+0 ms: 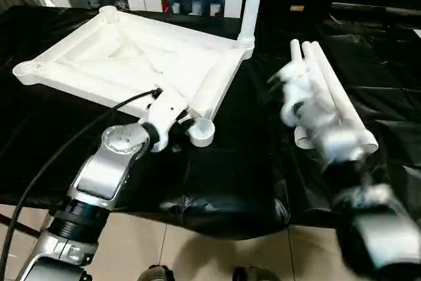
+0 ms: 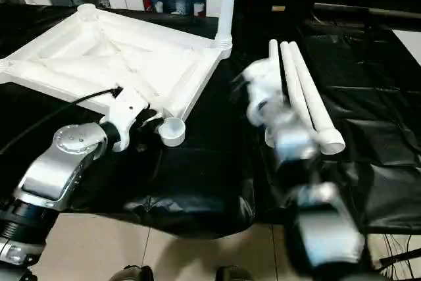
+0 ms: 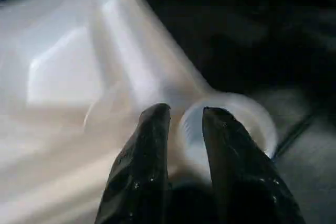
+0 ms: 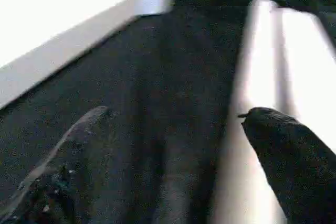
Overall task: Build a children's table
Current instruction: Pick table leg
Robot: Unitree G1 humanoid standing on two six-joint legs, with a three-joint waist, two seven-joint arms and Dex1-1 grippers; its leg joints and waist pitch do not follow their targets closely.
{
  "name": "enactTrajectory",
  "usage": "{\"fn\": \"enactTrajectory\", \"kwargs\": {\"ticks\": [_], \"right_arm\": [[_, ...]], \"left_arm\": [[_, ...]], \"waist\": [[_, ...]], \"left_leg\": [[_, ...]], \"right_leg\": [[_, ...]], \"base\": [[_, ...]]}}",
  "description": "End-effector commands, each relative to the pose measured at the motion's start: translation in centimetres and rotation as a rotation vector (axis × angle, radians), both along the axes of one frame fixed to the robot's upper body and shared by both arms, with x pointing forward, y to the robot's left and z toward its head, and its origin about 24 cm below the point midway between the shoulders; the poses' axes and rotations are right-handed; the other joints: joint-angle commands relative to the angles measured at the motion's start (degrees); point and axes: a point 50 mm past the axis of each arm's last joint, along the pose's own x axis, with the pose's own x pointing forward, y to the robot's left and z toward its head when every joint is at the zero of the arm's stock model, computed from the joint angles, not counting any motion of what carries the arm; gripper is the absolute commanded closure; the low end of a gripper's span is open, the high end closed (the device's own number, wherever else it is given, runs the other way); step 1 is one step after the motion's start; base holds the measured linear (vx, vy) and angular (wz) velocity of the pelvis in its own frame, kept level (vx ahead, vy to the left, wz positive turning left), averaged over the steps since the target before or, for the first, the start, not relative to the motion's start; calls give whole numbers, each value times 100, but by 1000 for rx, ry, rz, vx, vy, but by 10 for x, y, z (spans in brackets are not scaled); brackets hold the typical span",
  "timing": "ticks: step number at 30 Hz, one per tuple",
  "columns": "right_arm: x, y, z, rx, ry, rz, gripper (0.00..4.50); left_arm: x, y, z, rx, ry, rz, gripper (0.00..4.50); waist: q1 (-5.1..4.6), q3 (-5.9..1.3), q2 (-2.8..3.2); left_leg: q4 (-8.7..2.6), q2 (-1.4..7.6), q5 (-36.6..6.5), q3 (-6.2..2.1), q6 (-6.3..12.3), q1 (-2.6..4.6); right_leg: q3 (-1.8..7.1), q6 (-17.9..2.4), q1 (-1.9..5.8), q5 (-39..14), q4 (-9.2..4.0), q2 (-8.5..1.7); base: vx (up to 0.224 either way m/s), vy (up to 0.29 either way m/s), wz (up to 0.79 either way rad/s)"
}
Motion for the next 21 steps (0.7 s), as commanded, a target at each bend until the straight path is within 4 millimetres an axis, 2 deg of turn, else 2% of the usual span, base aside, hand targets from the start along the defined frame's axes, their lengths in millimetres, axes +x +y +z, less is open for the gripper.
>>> {"fn": "enactTrajectory", "kwargs": {"ticks": [1, 3, 6, 7, 10, 14, 16, 21], "right_arm": [[2, -6, -2, 36, 55, -51, 9], [5, -16, -3, 39, 131, -92, 9], [5, -20, -7, 60, 187, -111, 9], [2, -22, -17, 79, 287, -141, 9], [-1, -20, -27, 137, 354, -130, 9], [-2, -20, -34, 159, 400, -158, 9], [-3, -21, -37, 162, 421, -173, 34], [-4, -22, -41, 180, 440, -194, 71]], "left_arm": [[-3, -3, 11, -23, -37, -61, 322], [-12, -10, 19, -35, -32, -169, 322], [-19, -14, 24, -43, -13, -234, 322], [-30, -19, 27, -44, 25, -325, 322], [-39, -21, 27, -15, 61, -395, 322], [-44, -21, 29, -14, 79, -418, 322], [-45, -21, 30, -12, 82, -425, 322], [-47, -20, 35, -1, 89, -433, 322]], "waist": [[3, -443, 39], [-2, -458, 17], [10, -453, 20], [13, -465, 5], [16, -456, 5], [1, -435, 0], [5, -437, 1], [7, -442, 16]], "left_leg": [[-318, 71, -535, -61, 93, 110], [-313, 76, -525, -59, 80, 115], [-301, 79, -470, -37, 99, 117], [-298, 74, -407, -39, 118, 115], [-299, 89, -436, -35, 103, 113], [-304, 90, -516, -30, 40, 109], [-304, 94, -600, -26, -12, 123], [-299, 81, -551, -27, -61, 111]], "right_leg": [[265, -1396, 366, 236, -325, -328], [266, -1424, 375, 203, -320, -344], [274, -1453, 364, 319, -315, -332], [272, -1466, 374, 372, -298, -334], [266, -1494, 357, 261, -292, -336], [266, -1466, 352, 51, -309, -342], [270, -1415, 342, -104, -319, -339], [267, -1376, 344, -43, -306, -329]], "base": [[0, 0, 0], [0, 0, 0], [0, 0, 0], [0, 0, 0], [0, 0, 0], [0, 0, 0], [0, 0, 0], [0, 0, 0]]}}
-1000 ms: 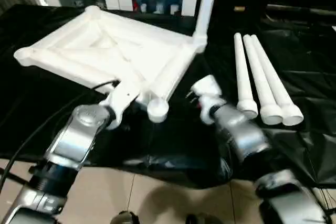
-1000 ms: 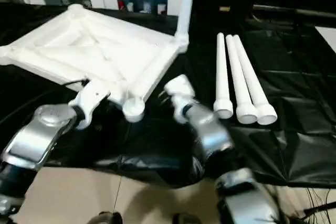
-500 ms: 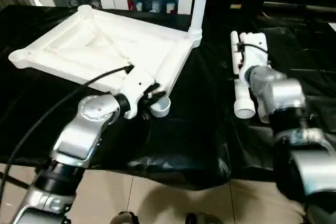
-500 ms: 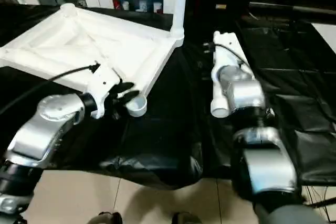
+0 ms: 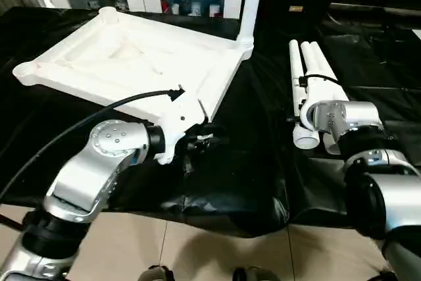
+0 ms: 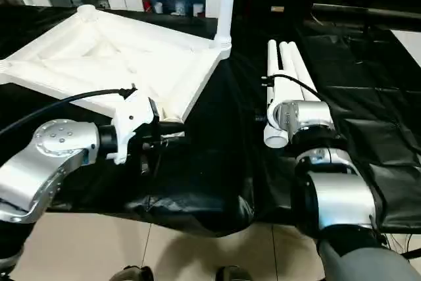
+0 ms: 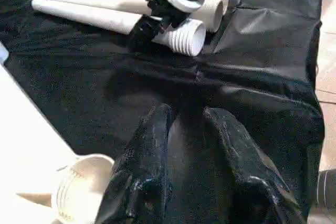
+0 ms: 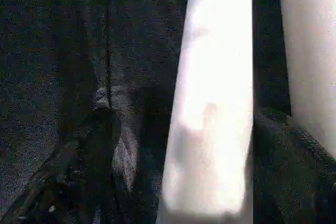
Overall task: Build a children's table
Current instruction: Pick table leg
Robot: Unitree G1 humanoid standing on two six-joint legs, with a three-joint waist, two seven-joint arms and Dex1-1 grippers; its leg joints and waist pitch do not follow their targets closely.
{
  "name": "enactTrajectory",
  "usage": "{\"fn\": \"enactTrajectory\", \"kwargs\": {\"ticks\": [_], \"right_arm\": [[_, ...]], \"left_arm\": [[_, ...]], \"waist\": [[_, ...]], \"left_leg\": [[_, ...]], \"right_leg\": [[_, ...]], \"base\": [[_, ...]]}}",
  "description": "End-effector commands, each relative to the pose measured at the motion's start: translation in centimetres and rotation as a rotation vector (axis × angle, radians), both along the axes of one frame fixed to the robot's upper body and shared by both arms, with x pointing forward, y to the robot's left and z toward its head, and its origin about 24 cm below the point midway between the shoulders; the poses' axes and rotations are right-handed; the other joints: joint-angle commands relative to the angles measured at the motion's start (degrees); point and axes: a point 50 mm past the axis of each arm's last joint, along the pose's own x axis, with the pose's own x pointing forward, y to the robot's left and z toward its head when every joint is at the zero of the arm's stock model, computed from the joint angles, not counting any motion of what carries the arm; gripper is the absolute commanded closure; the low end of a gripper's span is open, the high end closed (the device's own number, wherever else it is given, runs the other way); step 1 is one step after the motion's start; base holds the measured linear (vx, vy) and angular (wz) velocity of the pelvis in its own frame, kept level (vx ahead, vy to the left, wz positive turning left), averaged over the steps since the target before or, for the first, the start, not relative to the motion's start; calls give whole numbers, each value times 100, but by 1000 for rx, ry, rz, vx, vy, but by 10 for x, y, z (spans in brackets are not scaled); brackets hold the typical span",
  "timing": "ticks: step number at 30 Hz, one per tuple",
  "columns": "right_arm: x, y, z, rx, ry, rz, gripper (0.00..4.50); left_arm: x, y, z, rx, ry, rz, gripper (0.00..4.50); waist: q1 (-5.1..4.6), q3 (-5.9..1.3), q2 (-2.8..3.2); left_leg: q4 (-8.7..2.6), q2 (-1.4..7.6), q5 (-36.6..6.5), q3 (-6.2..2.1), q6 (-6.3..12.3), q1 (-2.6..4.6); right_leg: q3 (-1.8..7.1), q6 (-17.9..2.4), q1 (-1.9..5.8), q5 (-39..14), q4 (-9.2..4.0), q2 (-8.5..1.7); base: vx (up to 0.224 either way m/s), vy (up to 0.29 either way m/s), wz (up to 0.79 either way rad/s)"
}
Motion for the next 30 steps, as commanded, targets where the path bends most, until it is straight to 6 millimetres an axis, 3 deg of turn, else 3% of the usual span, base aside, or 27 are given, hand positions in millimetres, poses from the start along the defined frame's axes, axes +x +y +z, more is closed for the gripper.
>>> {"fn": "enactTrajectory", "kwargs": {"ticks": [1, 3, 12, 13, 17, 20, 24, 30], "right_arm": [[-4, -1, -9, 31, 45, -22, 82], [-4, -2, -10, 44, 52, -32, 92], [-7, -8, -17, 59, 64, -77, 168], [-7, -8, -17, 60, 65, -80, 190], [-6, -9, -17, 74, 52, -100, 214], [-5, -10, -14, 86, 29, -108, 250], [-2, -12, -7, 85, -15, -107, 263], [2, -16, 9, 104, -127, -101, 266]], "left_arm": [[-3, -2, 5, -3, 7, -31, 322], [-5, -3, 6, -6, 19, -47, 322], [-6, -3, 9, -11, 40, -50, 242], [-6, -3, 9, -12, 40, -49, 216], [-4, -1, 10, -8, 34, -31, 199], [-2, 0, 13, -18, 19, -15, 160], [4, 1, 19, -58, -18, 21, 133], [17, 2, 31, -138, -67, 92, 83]], "waist": [[10, -446, 13], [10, -459, 10], [15, -450, -1], [13, -455, -16], [13, -469, 0], [10, -467, 4], [24, -495, 33], [38, -531, 32]], "left_leg": [[-302, 77, -522, -33, -44, 101], [-293, 75, -466, -31, -23, 99], [-294, 71, -567, -30, -42, 97], [-291, 69, -550, -29, -35, 96], [-283, 66, -536, -29, -31, 95], [-282, 65, -552, -29, -40, 94], [-269, 59, -510, -36, -41, 90], [-245, 46, -373, -37, 35, 83]], "right_leg": [[258, -1381, 345, 44, -313, -327], [257, -1410, 351, 173, -297, -327], [254, -1361, 347, -43, -318, -325], [253, -1359, 349, -23, -312, -323], [250, -1350, 353, 10, -307, -320], [247, -1365, 351, 34, -310, -315], [245, -1395, 373, 180, -292, -314], [242, -1445, 396, 480, -270, -303]], "base": [[0, 0, 0], [0, 0, 0], [0, 0, 0], [0, 0, 0], [0, 0, 0], [0, 0, 0], [0, 0, 0], [0, 0, 0]]}}
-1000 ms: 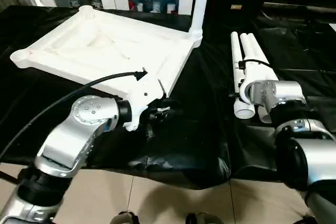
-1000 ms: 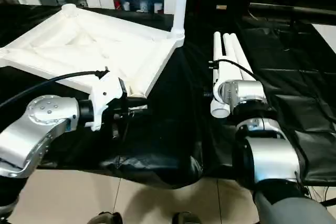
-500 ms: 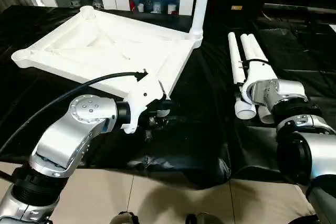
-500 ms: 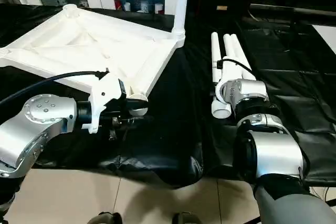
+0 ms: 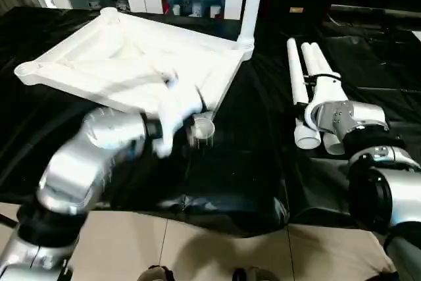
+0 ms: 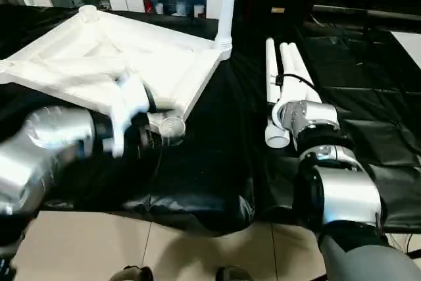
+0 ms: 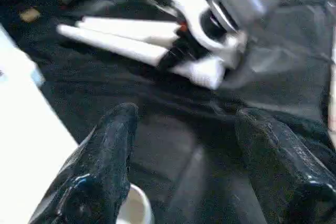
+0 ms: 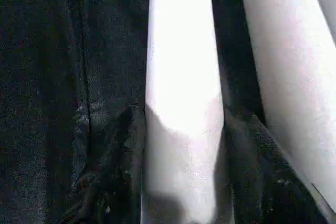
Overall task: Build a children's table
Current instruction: Pick table leg
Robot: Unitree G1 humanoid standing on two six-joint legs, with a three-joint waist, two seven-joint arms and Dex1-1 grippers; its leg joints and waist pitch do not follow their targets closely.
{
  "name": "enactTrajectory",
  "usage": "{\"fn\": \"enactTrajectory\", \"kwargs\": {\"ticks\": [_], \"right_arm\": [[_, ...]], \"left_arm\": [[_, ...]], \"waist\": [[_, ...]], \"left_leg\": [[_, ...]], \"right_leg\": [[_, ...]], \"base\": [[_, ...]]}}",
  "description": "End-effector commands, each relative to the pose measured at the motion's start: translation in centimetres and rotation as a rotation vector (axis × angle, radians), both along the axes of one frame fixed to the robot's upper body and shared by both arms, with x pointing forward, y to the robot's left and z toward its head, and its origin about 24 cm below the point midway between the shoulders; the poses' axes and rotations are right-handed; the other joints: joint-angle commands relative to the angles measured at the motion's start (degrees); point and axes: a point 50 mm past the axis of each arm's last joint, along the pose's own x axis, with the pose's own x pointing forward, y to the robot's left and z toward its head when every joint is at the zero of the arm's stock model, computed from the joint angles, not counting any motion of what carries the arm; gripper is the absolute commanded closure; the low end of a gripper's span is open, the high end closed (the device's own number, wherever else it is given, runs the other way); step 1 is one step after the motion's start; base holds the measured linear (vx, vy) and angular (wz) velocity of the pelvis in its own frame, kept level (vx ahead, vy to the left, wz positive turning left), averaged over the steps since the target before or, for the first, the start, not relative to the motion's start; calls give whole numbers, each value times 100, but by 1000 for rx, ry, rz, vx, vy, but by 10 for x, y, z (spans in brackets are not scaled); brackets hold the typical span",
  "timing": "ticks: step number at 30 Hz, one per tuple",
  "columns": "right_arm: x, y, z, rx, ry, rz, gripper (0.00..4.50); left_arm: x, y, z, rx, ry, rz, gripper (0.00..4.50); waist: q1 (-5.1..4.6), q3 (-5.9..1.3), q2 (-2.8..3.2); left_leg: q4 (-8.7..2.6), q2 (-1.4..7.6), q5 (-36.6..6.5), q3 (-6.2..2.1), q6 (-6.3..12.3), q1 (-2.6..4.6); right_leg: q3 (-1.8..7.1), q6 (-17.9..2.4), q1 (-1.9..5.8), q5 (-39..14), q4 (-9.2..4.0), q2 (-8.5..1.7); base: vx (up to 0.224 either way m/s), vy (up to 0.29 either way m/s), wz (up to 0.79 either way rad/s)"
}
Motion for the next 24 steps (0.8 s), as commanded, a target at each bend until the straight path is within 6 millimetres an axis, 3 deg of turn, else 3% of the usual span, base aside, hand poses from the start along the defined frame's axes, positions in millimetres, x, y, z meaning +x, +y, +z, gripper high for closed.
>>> {"fn": "enactTrajectory", "kwargs": {"ticks": [1, 2, 4, 5, 8, 9, 11, 13, 15, 20, 21, 22, 23, 24], "right_arm": [[5, -4, 17, 37, -151, -1, 266], [5, -4, 17, 37, -151, -1, 266], [6, -3, 36, 95, -359, 33, 266], [6, -3, 38, 102, -378, 36, 266], [-3, -4, 58, 166, -554, 61, 267], [-3, -4, 58, 166, -554, 61, 267], [-21, -3, 83, 294, -776, 119, 267], [-29, 2, 90, 356, -846, 183, 267], [-39, 7, 93, 400, -899, 269, 267], [-59, 14, 91, 491, -914, 426, 268], [-63, 15, 91, 512, -918, 452, 268], [-72, 18, 90, 569, -932, 524, 268], [-76, 19, 90, 587, -936, 550, 268], [-77, 20, 90, 596, -937, 564, 268]], "left_arm": [[7, 0, 5, -56, -17, 56, 80], [7, 0, 5, -56, -17, 56, 74], [17, -2, 8, -150, -18, 152, 61], [18, -3, 8, -160, -17, 162, 61], [35, -3, 5, -334, 15, 381, 27], [35, -3, 5, -334, 15, 381, 23], [40, -12, -4, -357, 74, 486, 6], [39, -15, 0, -387, 13, 529, 2], [39, -17, 4, -437, -2, 584, 0], [39, -25, 11, -419, -96, 566, 0], [41, -27, 10, -447, -21, 535, 0], [38, -33, 18, -595, 111, 374, 0], [35, -35, 23, -663, 144, 301, 0], [36, -35, 25, -692, 163, 291, 0]], "waist": [[33, -536, 24], [38, -540, 23], [47, -559, 3], [67, -564, -3], [80, -603, -23], [100, -613, -22], [121, -600, -52], [171, -662, -41], [187, -644, -34], [236, -666, -34], [235, -674, -26], [254, -666, 9], [273, -658, -5], [304, -652, -37]], "left_leg": [[-260, 52, -333, -32, 68, 84], [-259, 51, -320, -33, 88, 82], [-242, 51, -267, -22, 185, 66], [-239, 55, -255, -26, 221, 63], [-217, 56, -186, -35, 376, 70], [-219, 53, -169, -44, 428, 72], [-220, 57, -276, -26, 461, 82], [-215, 68, -202, -51, 544, 77], [-212, 88, -285, -54, 546, 68], [-209, 87, -230, -71, 568, 63], [-205, 80, -238, -71, 541, 58], [-199, 70, -352, -63, 423, 73], [-184, 26, -382, -35, 385, 79], [-200, 51, -466, -52, 351, 73]], "right_leg": [[246, -1458, 403, 574, -278, -308], [245, -1461, 405, 595, -278, -311], [252, -1462, 428, 749, -272, -302], [254, -1431, 437, 803, -277, -318], [254, -1483, 461, 978, -275, -302], [241, -1490, 454, 902, -274, -307], [254, -1399, 445, 681, -302, -299], [232, -1324, 454, 530, -298, -321], [233, -1313, 447, 421, -331, -329], [230, -1229, 432, 243, -345, -334], [229, -1237, 440, 205, -342, -339], [229, -1262, 409, -27, -364, -339], [237, -1274, 418, -119, -378, -339], [234, -1313, 407, -235, -394, -346]], "base": [[0, 0, 0], [0, 0, 0], [0, 0, 0], [0, 0, 0], [0, 0, 0], [0, 0, 0], [0, 0, 0], [0, 0, 0], [0, 0, 0], [0, 0, 0], [0, 0, 0], [0, 0, 0], [0, 0, 0], [0, 0, 0]]}}
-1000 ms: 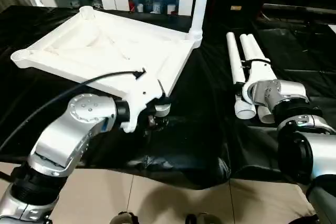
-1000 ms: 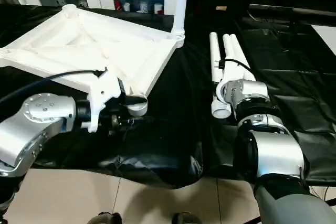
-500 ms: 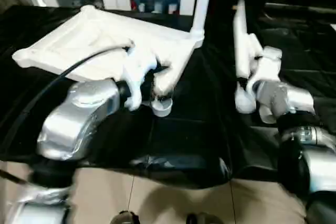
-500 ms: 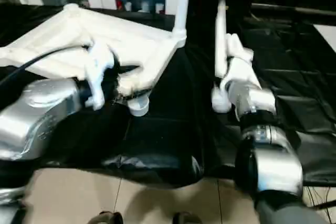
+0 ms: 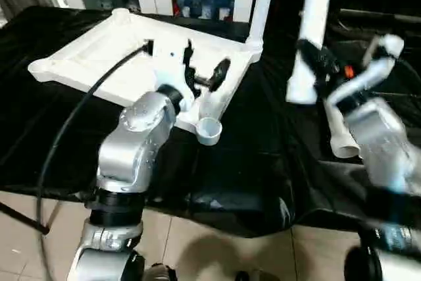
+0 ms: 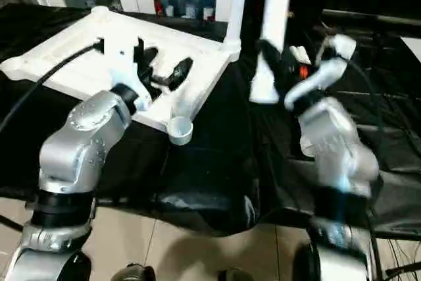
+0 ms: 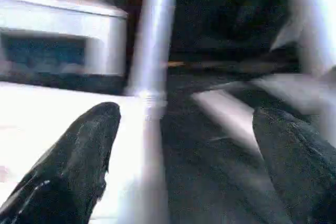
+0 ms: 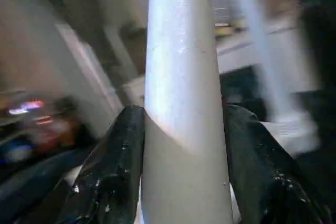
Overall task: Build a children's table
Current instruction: Pick table leg
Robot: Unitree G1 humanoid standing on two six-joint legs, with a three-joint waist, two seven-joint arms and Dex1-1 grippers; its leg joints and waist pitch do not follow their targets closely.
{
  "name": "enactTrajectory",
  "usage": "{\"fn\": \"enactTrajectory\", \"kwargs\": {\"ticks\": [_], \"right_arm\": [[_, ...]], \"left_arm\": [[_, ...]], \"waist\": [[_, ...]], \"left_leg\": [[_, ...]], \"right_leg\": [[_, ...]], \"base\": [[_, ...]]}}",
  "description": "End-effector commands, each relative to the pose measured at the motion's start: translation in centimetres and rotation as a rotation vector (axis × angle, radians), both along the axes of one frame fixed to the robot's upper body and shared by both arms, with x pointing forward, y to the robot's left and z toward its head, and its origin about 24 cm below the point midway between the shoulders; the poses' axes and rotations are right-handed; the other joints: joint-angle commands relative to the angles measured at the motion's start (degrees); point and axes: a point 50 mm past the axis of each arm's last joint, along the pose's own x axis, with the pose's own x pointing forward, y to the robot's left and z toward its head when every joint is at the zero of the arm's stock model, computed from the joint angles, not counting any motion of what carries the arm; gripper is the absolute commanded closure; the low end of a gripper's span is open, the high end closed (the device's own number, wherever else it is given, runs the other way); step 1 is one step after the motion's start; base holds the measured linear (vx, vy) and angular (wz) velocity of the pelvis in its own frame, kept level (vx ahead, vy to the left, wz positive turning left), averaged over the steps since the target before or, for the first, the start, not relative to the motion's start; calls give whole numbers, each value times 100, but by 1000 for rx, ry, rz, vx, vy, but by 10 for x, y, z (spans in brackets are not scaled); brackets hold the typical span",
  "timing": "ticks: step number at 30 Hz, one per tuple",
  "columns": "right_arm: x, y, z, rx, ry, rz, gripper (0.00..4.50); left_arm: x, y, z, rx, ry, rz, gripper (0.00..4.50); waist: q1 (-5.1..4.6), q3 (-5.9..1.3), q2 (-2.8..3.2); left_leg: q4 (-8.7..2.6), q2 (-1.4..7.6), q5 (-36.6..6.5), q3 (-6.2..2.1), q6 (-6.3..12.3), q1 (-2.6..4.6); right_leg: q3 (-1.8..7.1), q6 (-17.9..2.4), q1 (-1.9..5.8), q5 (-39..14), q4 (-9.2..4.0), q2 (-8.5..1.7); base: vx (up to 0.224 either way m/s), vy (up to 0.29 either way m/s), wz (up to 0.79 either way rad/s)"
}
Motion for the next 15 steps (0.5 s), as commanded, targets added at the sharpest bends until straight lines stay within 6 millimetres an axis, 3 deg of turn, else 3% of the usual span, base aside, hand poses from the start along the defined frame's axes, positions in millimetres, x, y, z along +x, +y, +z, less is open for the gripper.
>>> {"fn": "enactTrajectory", "kwargs": {"ticks": [1, 2, 3, 6, 8, 15], "right_arm": [[-7, 6, 11, 16, -61, 85, 268], [-9, 9, 9, 16, -61, 112, 268], [-9, 11, 7, 16, -61, 130, 268], [-15, 23, 3, 1, -71, 222, 268], [-17, 30, 1, -8, -70, 267, 268], [-21, 38, -4, -15, -59, 337, 268]], "left_arm": [[-1, -5, 13, -109, 19, -99, 0], [-1, -7, 16, -147, 42, -120, 0], [-1, -8, 18, -174, 55, -139, 0], [-3, -16, 28, -269, 79, -233, 0], [-1, -20, 33, -303, 89, -264, 0], [11, -27, 36, -316, 151, -290, 0]], "waist": [[35, -637, -44], [43, -637, -83], [53, -623, -66], [72, -625, -100], [73, -621, -62], [96, -618, -46]], "left_leg": [[-269, 49, -467, -48, 293, 67], [-269, 64, -465, -51, 291, 78], [-261, 58, -520, -50, 278, 72], [-260, 48, -519, -56, 265, 54], [-253, 35, -497, -58, 277, 53], [-261, 32, -456, -82, 264, 50]], "right_leg": [[232, -1328, 410, -239, -425, -336], [225, -1319, 394, -270, -418, -330], [222, -1294, 383, -430, -439, -342], [222, -1156, 402, -714, -470, -357], [218, -1086, 386, -727, -484, -338], [212, -973, 382, -705, -497, -338]], "base": [[0, 0, 0], [0, 0, 0], [0, 0, 0], [0, 0, 0], [0, 0, 0], [0, 0, 0]]}}
